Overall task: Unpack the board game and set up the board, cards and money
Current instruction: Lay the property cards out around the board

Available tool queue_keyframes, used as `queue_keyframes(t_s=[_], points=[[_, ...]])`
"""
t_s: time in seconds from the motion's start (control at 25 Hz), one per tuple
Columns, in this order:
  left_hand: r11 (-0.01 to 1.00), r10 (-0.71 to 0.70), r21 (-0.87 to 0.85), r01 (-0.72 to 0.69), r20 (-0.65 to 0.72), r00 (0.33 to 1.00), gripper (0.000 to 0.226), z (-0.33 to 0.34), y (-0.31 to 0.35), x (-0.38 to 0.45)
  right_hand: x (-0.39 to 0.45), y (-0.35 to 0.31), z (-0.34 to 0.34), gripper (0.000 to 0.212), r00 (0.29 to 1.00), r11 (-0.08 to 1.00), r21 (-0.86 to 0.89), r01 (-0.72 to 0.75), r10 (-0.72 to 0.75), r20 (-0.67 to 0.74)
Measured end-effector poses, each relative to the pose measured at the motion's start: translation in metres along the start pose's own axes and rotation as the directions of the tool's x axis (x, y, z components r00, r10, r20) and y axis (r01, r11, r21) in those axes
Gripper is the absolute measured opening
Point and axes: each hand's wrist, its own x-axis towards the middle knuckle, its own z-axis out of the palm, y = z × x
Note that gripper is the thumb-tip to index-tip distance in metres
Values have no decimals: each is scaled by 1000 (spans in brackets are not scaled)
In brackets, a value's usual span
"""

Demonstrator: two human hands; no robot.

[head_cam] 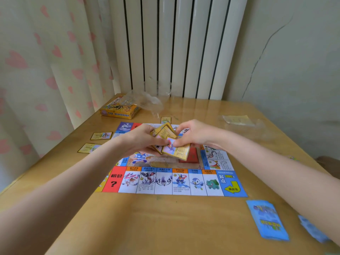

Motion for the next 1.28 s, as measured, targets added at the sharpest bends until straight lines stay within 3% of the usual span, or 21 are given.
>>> queue_keyframes(t_s=[0.2,0.28,0.4,0.56,0.76,1.0,1.16,1.28], points=[[999,-20,-29,22,85,996,6,12,-21,-26,-50,10,25,50,970,993,120,-8,-22,244],[998,-30,52,23,131,991,4,14,-27,-36,-62,14,34,41,971,988,146,-42,6,240],[980,-44,195,30,66,997,8,16,-29,-41,-71,19,47,18,980,996,42,-74,65,187],[984,-32,179,25,37,999,13,17,-24,-47,-82,23,61,33,962,982,74,-175,154,225],[991,-27,132,18,66,997,9,28,-24,-53,-92,22,70,35,949,986,-32,-166,168,267],[994,-22,109,14,73,997,11,32,-26,-53,-95,14,67,27,963,982,-146,-123,154,223],[997,-44,-60,53,137,990,8,31,-27,-55,-77,5,41,22,996,988,127,-85,85,4],[981,-55,-169,92,214,975,18,30,-24,-59,-65,8,37,15,998,964,263,-38,50,-37]])
